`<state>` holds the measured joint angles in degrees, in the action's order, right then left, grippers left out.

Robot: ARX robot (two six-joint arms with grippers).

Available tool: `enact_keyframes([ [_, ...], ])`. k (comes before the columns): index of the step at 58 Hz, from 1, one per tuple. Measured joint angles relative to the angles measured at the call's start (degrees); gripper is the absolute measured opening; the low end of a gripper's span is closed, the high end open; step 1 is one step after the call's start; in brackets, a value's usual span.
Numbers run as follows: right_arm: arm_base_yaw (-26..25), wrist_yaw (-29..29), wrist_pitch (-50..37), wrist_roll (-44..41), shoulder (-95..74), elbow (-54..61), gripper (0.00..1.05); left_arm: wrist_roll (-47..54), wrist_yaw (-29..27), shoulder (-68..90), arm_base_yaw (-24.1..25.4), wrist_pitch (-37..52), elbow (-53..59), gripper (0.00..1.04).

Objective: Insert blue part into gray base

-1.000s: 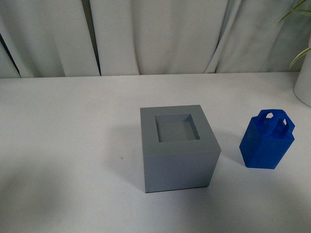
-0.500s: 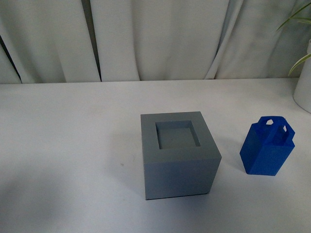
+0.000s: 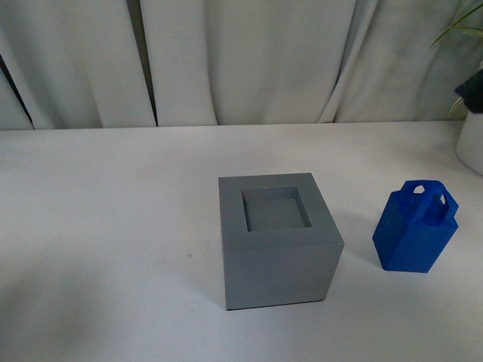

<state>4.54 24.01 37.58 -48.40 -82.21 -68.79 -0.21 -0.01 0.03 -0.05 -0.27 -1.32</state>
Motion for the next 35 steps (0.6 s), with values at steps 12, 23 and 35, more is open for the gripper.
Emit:
enact_keyframes([
  [12,2.5,-3.5,15.3,-12.4,-6.9,-7.5,0.97,0.0,0.0,0.0,0.0,0.0,0.0,0.99],
  [23,4.6,-9.0,20.0,-18.3,-12.2,-9.5,0.97,0.0,0.0,0.0,0.0,0.0,0.0,0.99],
  [35,5.4,-11.7,18.7,-19.4,-16.9,-9.5,0.97,0.0,0.0,0.0,0.0,0.0,0.0,0.99],
])
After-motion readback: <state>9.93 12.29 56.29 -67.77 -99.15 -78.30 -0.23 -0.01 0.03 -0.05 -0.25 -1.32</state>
